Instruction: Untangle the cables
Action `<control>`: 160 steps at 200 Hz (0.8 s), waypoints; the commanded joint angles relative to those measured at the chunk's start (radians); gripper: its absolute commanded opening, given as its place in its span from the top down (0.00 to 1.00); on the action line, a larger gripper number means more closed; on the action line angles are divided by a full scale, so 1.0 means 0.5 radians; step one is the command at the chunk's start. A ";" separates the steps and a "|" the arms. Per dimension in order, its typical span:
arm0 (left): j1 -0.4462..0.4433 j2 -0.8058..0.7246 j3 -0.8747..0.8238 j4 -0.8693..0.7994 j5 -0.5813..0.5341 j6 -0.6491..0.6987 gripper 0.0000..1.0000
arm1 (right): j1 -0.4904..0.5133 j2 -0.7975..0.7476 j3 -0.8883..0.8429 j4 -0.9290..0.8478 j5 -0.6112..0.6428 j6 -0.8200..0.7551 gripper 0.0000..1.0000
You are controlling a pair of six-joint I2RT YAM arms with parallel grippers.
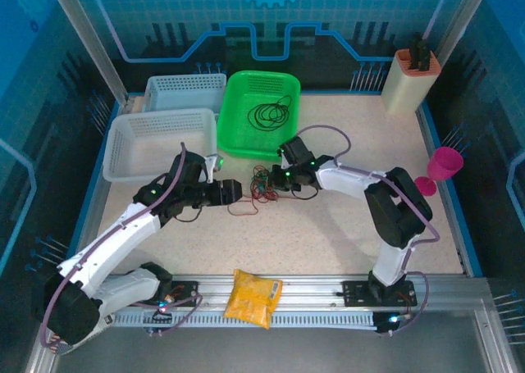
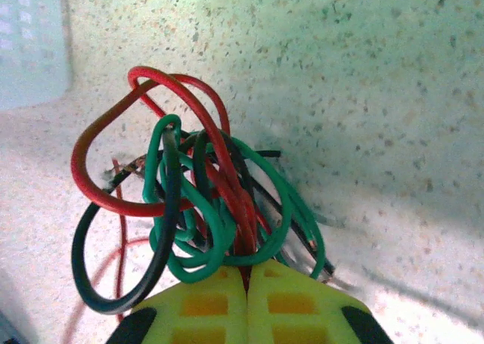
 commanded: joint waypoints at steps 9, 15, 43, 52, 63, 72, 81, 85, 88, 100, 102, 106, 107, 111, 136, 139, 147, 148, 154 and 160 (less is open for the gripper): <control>0.012 -0.053 -0.047 0.200 0.114 0.213 0.42 | -0.070 -0.250 -0.203 0.262 -0.259 -0.037 1.00; 0.014 -0.058 -0.063 0.232 0.123 0.255 0.44 | -0.084 -0.299 -0.239 0.295 -0.316 -0.050 1.00; 0.012 -0.063 -0.147 0.413 0.186 0.465 0.53 | -0.120 -0.504 -0.320 0.265 -0.486 -0.161 1.00; 0.014 -0.051 -0.166 0.472 0.242 0.522 0.54 | -0.129 -0.567 -0.335 0.233 -0.523 -0.199 1.00; 0.013 -0.021 -0.181 0.539 0.314 0.566 0.54 | -0.147 -0.636 -0.347 0.213 -0.583 -0.235 1.00; 0.015 0.011 -0.193 0.610 0.358 0.560 0.54 | -0.162 -0.687 -0.358 0.195 -0.619 -0.268 1.00; 0.012 0.045 -0.209 0.660 0.353 0.521 0.49 | -0.178 -0.731 -0.369 0.181 -0.676 -0.311 1.00; 0.012 0.059 -0.210 0.672 0.328 0.500 0.45 | -0.184 -0.747 -0.369 0.169 -0.693 -0.332 1.00; 0.013 0.068 -0.210 0.672 0.299 0.480 0.41 | -0.189 -0.758 -0.371 0.159 -0.705 -0.350 1.00; 0.017 0.108 -0.202 0.649 0.161 0.396 0.26 | -0.213 -0.792 -0.372 0.107 -0.766 -0.406 1.00; 0.020 0.114 -0.199 0.645 0.142 0.382 0.23 | -0.218 -0.798 -0.372 0.100 -0.779 -0.412 1.00; 0.034 0.130 -0.195 0.638 0.128 0.356 0.20 | -0.226 -0.809 -0.375 0.087 -0.799 -0.423 1.00; 0.036 0.134 -0.195 0.638 0.129 0.350 0.19 | -0.227 -0.810 -0.377 0.085 -0.802 -0.426 1.00; 0.052 0.149 -0.193 0.643 0.161 0.328 0.17 | -0.233 -0.824 -0.383 0.081 -0.822 -0.435 1.00; 0.087 0.263 -0.198 0.824 0.500 0.252 0.08 | -0.253 -0.880 -0.418 0.108 -0.943 -0.455 1.00; 0.089 0.276 -0.202 0.848 0.526 0.239 0.08 | -0.253 -0.885 -0.420 0.112 -0.958 -0.456 1.00; 0.088 0.294 -0.213 0.919 0.600 0.208 0.08 | -0.255 -0.891 -0.421 0.119 -0.998 -0.459 1.00; 0.087 0.296 -0.215 0.930 0.609 0.205 0.08 | -0.256 -0.891 -0.421 0.121 -1.003 -0.459 1.00; 0.088 0.303 -0.235 0.996 0.667 0.185 0.08 | -0.259 -0.895 -0.424 0.123 -1.022 -0.452 1.00; 0.088 0.304 -0.257 1.079 0.725 0.168 0.09 | -0.261 -0.899 -0.426 0.128 -1.028 -0.443 1.00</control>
